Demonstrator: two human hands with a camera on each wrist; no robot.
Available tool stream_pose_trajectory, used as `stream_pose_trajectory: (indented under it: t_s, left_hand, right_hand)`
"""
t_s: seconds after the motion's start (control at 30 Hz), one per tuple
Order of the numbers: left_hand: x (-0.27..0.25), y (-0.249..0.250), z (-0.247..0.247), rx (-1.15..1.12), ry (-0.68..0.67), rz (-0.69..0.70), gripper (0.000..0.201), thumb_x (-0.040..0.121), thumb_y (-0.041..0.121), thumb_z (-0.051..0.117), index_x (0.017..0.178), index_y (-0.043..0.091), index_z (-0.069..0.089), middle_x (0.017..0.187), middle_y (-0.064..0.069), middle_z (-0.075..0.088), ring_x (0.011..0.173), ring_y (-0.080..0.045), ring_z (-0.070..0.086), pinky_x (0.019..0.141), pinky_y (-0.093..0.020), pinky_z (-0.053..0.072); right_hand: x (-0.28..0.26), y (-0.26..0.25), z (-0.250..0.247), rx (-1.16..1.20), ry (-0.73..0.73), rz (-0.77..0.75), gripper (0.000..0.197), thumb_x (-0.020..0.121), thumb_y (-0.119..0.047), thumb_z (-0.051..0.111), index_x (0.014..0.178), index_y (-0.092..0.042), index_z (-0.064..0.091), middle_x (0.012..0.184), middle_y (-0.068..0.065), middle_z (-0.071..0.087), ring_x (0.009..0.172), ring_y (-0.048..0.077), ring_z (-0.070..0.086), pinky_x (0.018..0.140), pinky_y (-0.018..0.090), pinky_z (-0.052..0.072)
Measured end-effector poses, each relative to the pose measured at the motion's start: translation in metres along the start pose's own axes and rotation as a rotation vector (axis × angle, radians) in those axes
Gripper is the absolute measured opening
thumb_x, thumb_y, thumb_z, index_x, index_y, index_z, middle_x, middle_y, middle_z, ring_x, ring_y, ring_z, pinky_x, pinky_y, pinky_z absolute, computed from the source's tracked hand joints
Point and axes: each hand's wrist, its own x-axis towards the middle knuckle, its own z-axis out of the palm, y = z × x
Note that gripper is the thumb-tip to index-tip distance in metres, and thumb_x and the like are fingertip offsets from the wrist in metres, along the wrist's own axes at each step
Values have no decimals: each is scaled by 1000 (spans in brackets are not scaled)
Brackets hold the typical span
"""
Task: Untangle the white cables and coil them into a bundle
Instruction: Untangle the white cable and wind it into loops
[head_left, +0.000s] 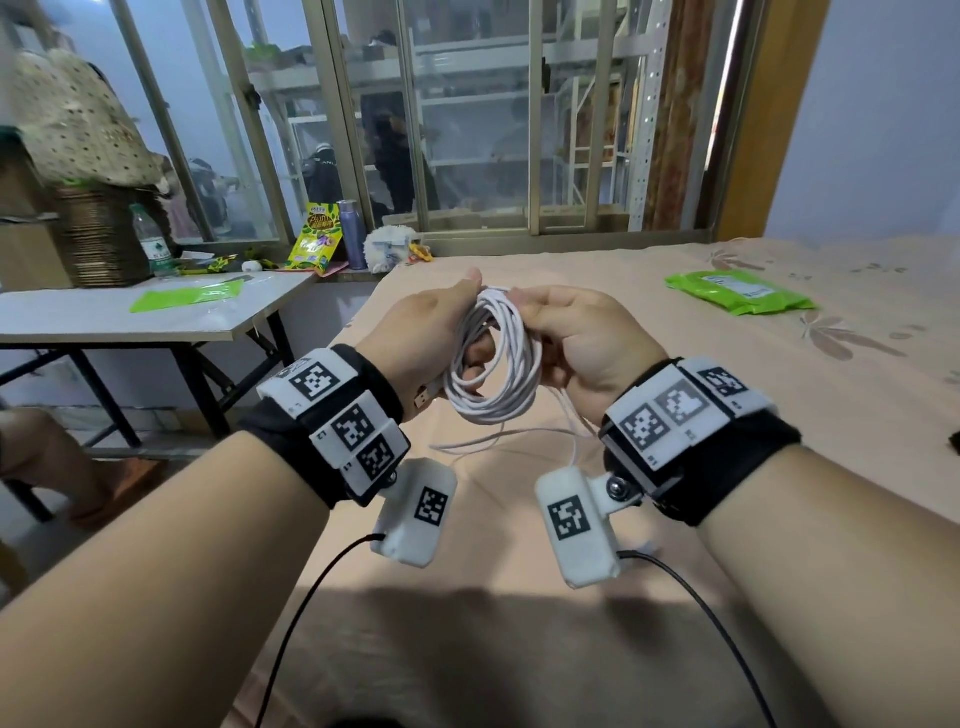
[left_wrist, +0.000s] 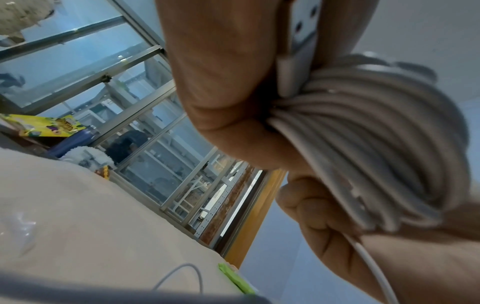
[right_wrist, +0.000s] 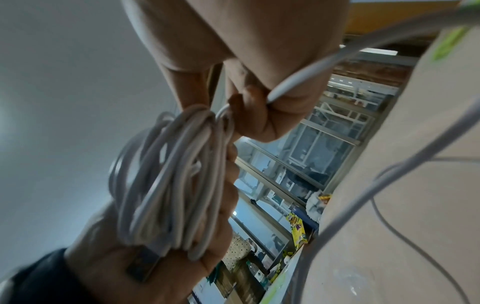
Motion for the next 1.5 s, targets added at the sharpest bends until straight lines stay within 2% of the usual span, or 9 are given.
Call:
stream_pose_trajectory:
  t_s: [0.27,0.43,0.57,0.73,0.83,1.03,1.17,1.33,1.5]
  left_hand:
    - [0,2,-6,-33,-143,-85,52,95,57,44,75,11,61,52,-1,54,42,-14,46,44,-21,36]
    - [-2,6,0,-25,26,-94,45,91,56,52,77,13,53,51,0,49,43,-15,47,49,-23,39]
    - [-7,14,0,-302,-137,-131,37,92,42,58,71,12,58,48,1,49,41,-11,52,42,-19,47]
    - [-19,14,-1,-658,-403,-99,18,84,16,52,76,4,63,47,0,46,42,-10,47,48,-16,42]
    - [-21,16,-1,-617,-453,-84,31,81,15,46,63,7,70,45,2,45,43,-8,39,50,-14,34]
    - [-21,17,5,-714,-431,-107,36,78,5,54,114,6,46,51,0,52,52,-12,57,62,-21,50]
    - [-25,17,10,-732,-405,-21,5,82,10,47,79,6,49,59,0,52,57,-10,55,62,-21,47]
    - [-19,12,7,-852,-304,-110,15,88,18,49,75,12,52,49,10,45,38,-2,43,54,-20,48]
    - [-13,17,-1,-910,-381,-188,18,87,23,50,73,11,52,39,11,33,27,-5,31,39,-17,36]
  right_hand:
    - [-3,-10,-2,-226,84,-50,16,86,-20,67,72,-11,66,55,1,53,40,9,39,35,18,25]
    - [-3,-10,1,-463,110,-153,39,77,-49,70,91,-13,69,78,-2,66,65,10,55,61,26,43]
    - [-1,3,1,-514,48,-302,21,85,-22,70,103,-13,64,90,5,69,80,16,63,78,35,54]
    - [-2,2,-1,-254,-28,-332,13,90,-7,62,94,-19,62,79,-2,64,54,-6,54,50,8,40]
    - [-2,4,-2,-130,-45,-272,12,90,-9,62,91,-21,63,75,1,61,52,5,48,44,15,32]
    - [1,6,-3,-46,-84,-168,13,89,-11,62,97,-21,61,78,8,63,60,17,45,51,24,27]
    - [-4,10,-2,-211,-128,-241,38,89,12,49,115,-16,54,69,-3,58,47,1,44,42,13,33]
    - [-2,16,0,-408,-21,-394,40,85,-1,63,112,-30,54,87,-5,69,78,5,63,69,19,51]
    - [-4,13,4,-213,-124,-267,39,97,-11,50,133,-24,53,70,3,51,51,13,39,44,16,32]
